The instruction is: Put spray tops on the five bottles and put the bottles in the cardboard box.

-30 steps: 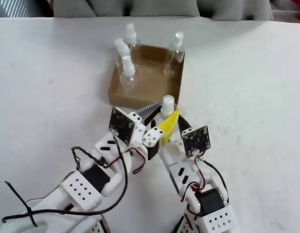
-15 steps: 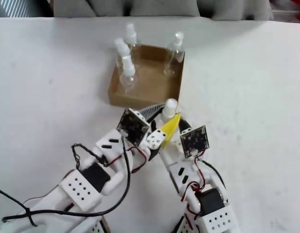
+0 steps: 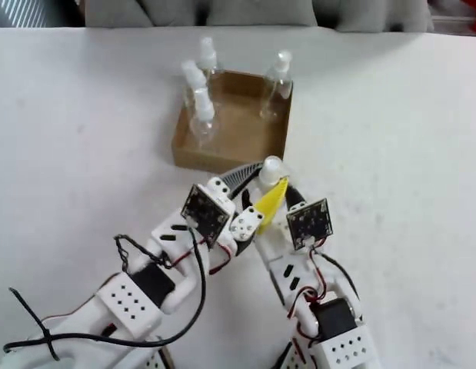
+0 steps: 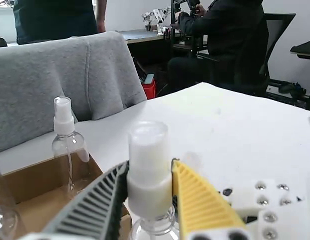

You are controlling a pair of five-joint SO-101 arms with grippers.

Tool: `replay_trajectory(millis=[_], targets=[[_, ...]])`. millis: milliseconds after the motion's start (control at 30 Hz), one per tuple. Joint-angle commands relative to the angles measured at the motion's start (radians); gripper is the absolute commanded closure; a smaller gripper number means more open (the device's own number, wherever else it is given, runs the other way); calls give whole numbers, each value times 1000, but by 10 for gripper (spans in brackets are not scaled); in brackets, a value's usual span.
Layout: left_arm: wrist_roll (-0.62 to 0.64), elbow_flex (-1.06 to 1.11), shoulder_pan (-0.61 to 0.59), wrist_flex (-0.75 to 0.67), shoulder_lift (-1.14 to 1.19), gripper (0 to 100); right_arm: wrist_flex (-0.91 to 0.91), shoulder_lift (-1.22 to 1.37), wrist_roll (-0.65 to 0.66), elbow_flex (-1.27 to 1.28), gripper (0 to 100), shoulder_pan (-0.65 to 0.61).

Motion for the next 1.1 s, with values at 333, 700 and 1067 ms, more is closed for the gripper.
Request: replay_trajectory(millis=[333,700,1067], targets=[[-11,37,-10,34,19,728,-39,-24,2,6,982,33],[-11,-5,-71,37,18,669,-39,-22,2,6,982,31],[-11,-169,-74,287,-10,668,-39,-19,2,6,982,31]])
